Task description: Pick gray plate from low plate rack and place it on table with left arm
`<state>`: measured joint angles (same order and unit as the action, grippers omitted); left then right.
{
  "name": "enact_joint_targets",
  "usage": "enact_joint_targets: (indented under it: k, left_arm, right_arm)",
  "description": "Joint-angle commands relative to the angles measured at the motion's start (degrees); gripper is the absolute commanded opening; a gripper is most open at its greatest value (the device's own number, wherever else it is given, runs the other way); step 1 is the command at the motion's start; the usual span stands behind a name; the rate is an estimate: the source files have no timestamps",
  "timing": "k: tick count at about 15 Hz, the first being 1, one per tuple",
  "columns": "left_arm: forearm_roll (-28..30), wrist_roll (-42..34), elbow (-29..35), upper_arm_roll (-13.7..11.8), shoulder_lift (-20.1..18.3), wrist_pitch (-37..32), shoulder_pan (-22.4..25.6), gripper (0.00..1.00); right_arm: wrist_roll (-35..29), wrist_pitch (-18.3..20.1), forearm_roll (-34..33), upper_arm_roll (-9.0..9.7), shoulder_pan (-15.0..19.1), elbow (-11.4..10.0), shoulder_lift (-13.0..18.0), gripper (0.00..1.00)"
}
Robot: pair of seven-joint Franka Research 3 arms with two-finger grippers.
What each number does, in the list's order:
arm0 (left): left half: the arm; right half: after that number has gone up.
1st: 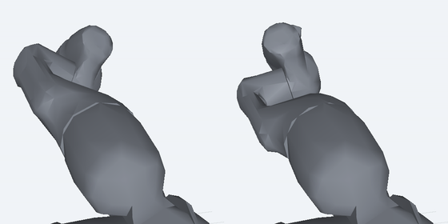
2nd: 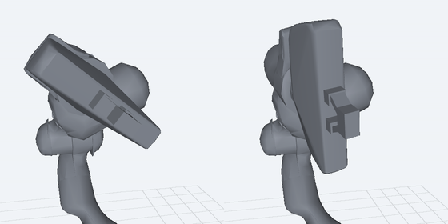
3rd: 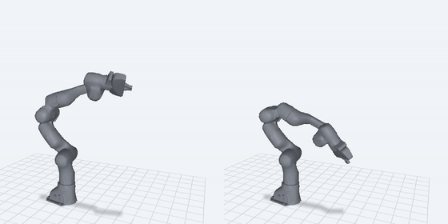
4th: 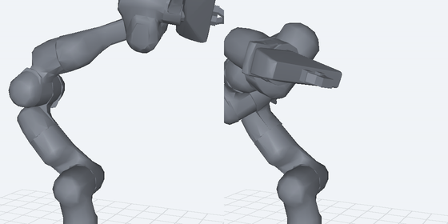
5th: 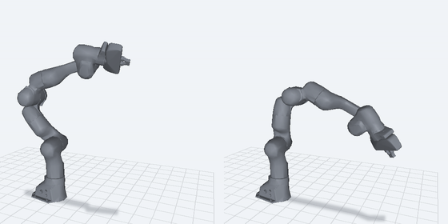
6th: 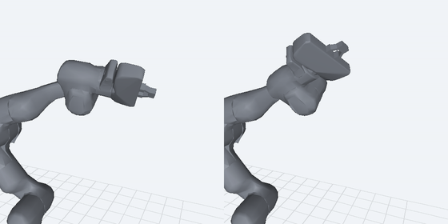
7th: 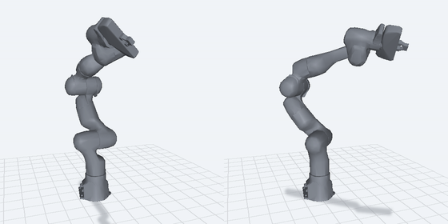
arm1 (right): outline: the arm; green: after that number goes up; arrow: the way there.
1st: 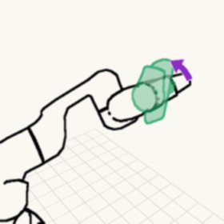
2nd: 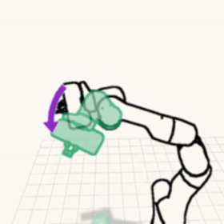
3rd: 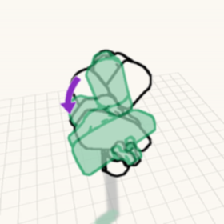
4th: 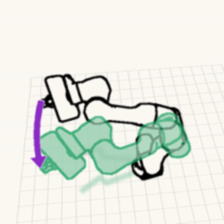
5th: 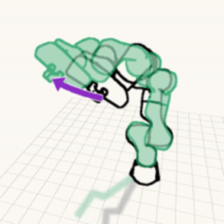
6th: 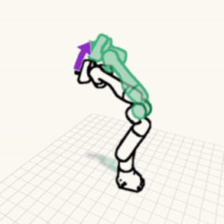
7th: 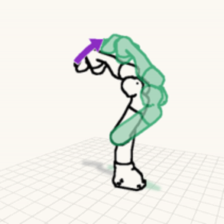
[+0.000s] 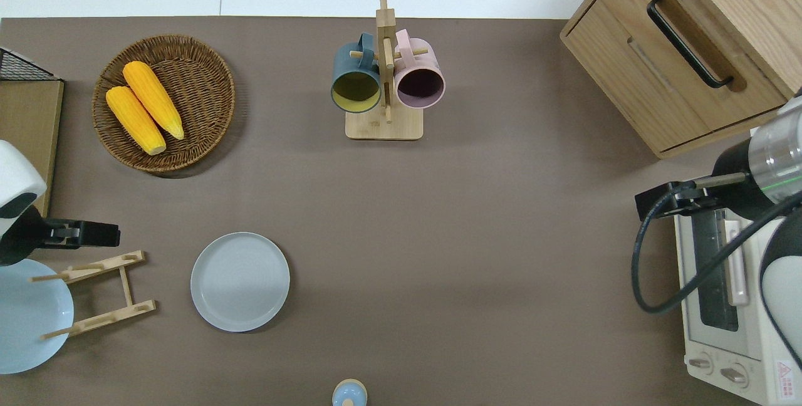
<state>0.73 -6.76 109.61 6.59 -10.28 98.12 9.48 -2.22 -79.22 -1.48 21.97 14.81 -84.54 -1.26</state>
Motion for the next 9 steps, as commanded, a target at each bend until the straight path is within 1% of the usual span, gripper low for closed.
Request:
enact_joint_targets:
  k: [1,4,9]
  left_arm:
    - [-4.2,2.3,-4.2,3.3,0.8,-2.4,-0.2,0.99]
    - [-2.6,8.2,-5.7,3.4,0.9,-3.5,-0.2,0.99]
    - [-1.7,8.3,-5.7,3.4,1.0,-3.8,-0.2,0.99]
  right_arm:
    - [-0.7,0.6,-0.4,1.14,1.4,0.4,0.1,0.983]
    - [-0.7,0.6,-0.4,1.23,1.4,0.3,0.1,0.983]
    - [-0.7,0.6,-0.4,1.23,1.4,0.4,0.2,0.983]
